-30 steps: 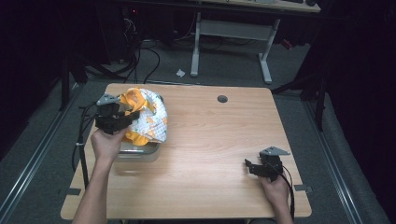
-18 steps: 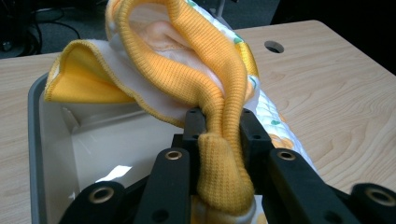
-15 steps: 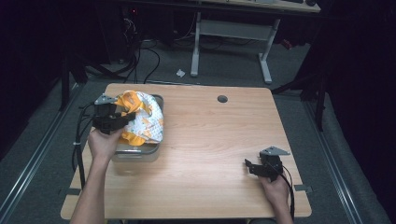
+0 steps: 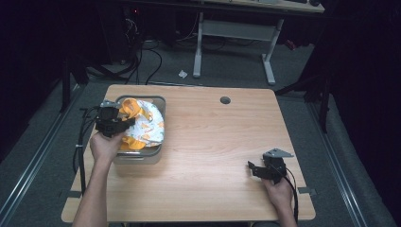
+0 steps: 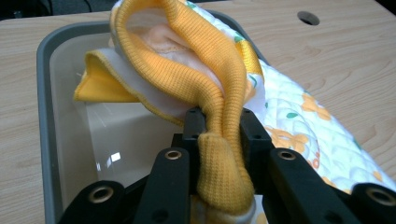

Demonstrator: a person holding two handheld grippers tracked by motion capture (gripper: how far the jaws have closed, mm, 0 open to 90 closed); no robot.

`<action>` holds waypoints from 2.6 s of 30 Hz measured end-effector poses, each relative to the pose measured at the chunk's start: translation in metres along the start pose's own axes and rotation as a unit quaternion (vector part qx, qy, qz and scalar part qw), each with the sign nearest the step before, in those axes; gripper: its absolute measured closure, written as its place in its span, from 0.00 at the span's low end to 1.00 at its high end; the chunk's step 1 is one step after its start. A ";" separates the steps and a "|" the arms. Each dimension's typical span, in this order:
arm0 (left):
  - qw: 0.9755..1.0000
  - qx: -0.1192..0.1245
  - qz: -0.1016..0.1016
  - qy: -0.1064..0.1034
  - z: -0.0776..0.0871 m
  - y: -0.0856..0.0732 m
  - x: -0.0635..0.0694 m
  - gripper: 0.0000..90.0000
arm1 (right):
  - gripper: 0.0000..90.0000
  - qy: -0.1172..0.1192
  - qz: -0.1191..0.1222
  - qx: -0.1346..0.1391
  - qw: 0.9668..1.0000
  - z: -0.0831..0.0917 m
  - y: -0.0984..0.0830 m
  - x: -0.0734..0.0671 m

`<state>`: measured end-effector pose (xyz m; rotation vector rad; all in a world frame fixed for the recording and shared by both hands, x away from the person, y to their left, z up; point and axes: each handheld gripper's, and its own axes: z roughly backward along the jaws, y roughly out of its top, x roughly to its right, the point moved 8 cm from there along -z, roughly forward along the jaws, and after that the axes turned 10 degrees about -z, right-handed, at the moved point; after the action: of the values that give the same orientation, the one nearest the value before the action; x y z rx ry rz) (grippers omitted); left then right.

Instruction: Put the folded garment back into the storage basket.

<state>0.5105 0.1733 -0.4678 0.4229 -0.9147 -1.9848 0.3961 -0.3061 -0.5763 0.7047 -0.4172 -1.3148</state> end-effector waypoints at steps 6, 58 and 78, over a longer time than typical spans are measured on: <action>1.000 -0.014 0.002 0.005 -0.010 -0.007 -0.002 0.85 | 0.30 0.000 0.000 0.000 1.000 0.000 0.000 0.000; 0.998 -0.006 -0.006 0.056 -0.011 0.001 0.019 0.42 | 0.30 0.000 0.001 0.001 1.000 0.000 0.000 0.000; 0.999 0.020 -0.022 0.028 -0.005 0.009 0.053 0.40 | 0.30 0.000 0.001 0.001 1.000 0.000 0.000 0.000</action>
<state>0.4895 0.1245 -0.4617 0.5224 -0.9178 -1.9870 0.3963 -0.3062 -0.5763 0.7055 -0.4185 -1.3134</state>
